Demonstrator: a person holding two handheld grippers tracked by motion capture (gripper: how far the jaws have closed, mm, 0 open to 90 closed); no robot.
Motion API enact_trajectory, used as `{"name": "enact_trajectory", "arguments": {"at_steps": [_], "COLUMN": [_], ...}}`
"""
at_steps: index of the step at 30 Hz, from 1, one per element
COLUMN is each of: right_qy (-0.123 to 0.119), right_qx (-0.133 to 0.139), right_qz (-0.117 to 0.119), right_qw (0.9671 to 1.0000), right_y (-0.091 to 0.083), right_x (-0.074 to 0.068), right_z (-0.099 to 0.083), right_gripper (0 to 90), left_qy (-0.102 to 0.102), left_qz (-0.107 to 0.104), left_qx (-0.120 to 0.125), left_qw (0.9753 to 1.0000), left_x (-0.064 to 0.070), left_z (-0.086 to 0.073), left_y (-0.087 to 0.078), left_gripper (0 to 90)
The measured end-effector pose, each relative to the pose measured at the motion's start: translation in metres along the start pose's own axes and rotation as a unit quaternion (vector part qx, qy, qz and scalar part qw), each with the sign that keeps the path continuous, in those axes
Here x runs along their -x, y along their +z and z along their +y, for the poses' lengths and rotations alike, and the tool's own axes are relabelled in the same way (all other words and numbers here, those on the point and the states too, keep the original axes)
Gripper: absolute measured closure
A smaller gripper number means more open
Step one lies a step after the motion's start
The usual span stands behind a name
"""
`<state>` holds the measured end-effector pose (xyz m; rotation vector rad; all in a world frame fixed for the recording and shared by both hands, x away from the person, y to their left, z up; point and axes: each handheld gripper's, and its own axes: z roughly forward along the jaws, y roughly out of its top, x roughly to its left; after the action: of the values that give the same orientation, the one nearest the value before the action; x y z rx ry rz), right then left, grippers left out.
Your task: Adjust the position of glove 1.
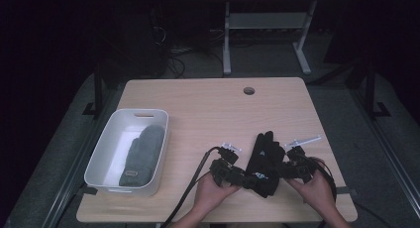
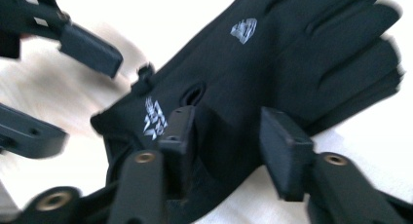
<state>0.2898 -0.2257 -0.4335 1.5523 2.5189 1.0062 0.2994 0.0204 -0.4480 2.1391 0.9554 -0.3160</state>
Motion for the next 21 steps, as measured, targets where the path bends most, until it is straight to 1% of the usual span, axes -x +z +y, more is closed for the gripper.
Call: {"name": "enact_trajectory", "arguments": {"at_steps": [2, 4, 5, 6, 7, 8, 9, 10, 11, 12, 13, 14, 15, 16, 17, 18, 19, 21], "right_qy": [0.001, 0.013, 0.01, 0.025, 0.033, 0.047, 0.051, 0.058, 0.067, 0.075, 0.077, 0.078, 0.085, 0.09, 0.093, 0.094, 0.095, 0.1], "right_qx": [0.02, 0.039, 0.046, 0.048, 0.05, 0.055, 0.059, 0.064, 0.064, 0.066, 0.063, 0.061, 0.06, 0.06, 0.06, 0.06, 0.056, 0.051], "right_qz": [-0.003, -0.012, -0.016, -0.021, -0.023, -0.026, -0.03, -0.037, -0.038, -0.033, -0.036, -0.044, -0.045, -0.047, -0.049, -0.053, -0.054, -0.054], "right_qw": [0.9998, 0.9991, 0.9988, 0.9983, 0.9979, 0.9971, 0.9965, 0.9956, 0.995, 0.9945, 0.9944, 0.9941, 0.9935, 0.993, 0.9926, 0.9924, 0.9924, 0.9923], "right_y": [-0.002, -0.004, -0.004, -0.004, -0.004, -0.003, -0.002, -0.001, 0.0, 0.003, 0.004, 0.007, 0.008, 0.01, 0.011, 0.014, 0.016, 0.02], "right_x": [0.004, 0.012, 0.015, 0.019, 0.022, 0.027, 0.03, 0.033, 0.036, 0.041, 0.043, 0.046, 0.047, 0.049, 0.05, 0.052, 0.053, 0.055], "right_z": [0.003, 0.006, 0.006, 0.007, 0.008, 0.009, 0.01, 0.012, 0.013, 0.015, 0.016, 0.018, 0.019, 0.02, 0.021, 0.022, 0.022, 0.022], "right_gripper": [47.3, 43.8, 42.6, 41.7, 40.9, 39.8, 39.2, 38.2, 38.0, 37.9, 37.2, 36.8, 36.8, 36.8, 36.8, 36.6, 36.5, 36.5], "left_qy": [0.001, 0.005, 0.008, 0.008, 0.01, 0.008, 0.007, 0.01, 0.009, 0.009, 0.017, 0.017, 0.016, 0.023, 0.02, 0.03, 0.033, 0.05], "left_qz": [0.008, 0.011, 0.014, 0.016, 0.021, 0.023, 0.026, 0.03, 0.033, 0.035, 0.042, 0.045, 0.049, 0.051, 0.052, 0.056, 0.06, 0.073], "left_qx": [-0.006, -0.01, -0.014, -0.014, -0.018, -0.019, -0.022, -0.02, -0.018, -0.019, -0.022, -0.024, -0.025, -0.03, -0.024, -0.027, -0.028, -0.032], "left_qw": [1.0, 0.9999, 0.9998, 0.9998, 0.9996, 0.9995, 0.9994, 0.9993, 0.9992, 0.9992, 0.9987, 0.9986, 0.9984, 0.998, 0.9982, 0.9976, 0.9973, 0.9956], "left_x": [-0.001, -0.002, -0.002, -0.001, -0.001, -0.001, -0.002, -0.002, -0.001, 0.0, 0.001, 0.002, 0.002, 0.002, 0.003, 0.003, 0.005, 0.009], "left_z": [0.001, 0.001, 0.001, 0.001, 0.001, 0.001, 0.001, 0.001, 0.001, 0.001, 0.002, 0.002, 0.003, 0.003, 0.003, 0.003, 0.003, 0.003], "left_y": [0.003, 0.006, 0.008, 0.009, 0.011, 0.012, 0.013, 0.014, 0.014, 0.015, 0.015, 0.015, 0.015, 0.015, 0.016, 0.017, 0.017, 0.019], "left_gripper": [25.5, 28.1, 28.9, 28.9, 29.1, 29.5, 29.9, 31.3, 32.0, 32.5, 34.1, 35.1, 36.0, 37.0, 38.6, 40.6, 42.6, 43.7]}}
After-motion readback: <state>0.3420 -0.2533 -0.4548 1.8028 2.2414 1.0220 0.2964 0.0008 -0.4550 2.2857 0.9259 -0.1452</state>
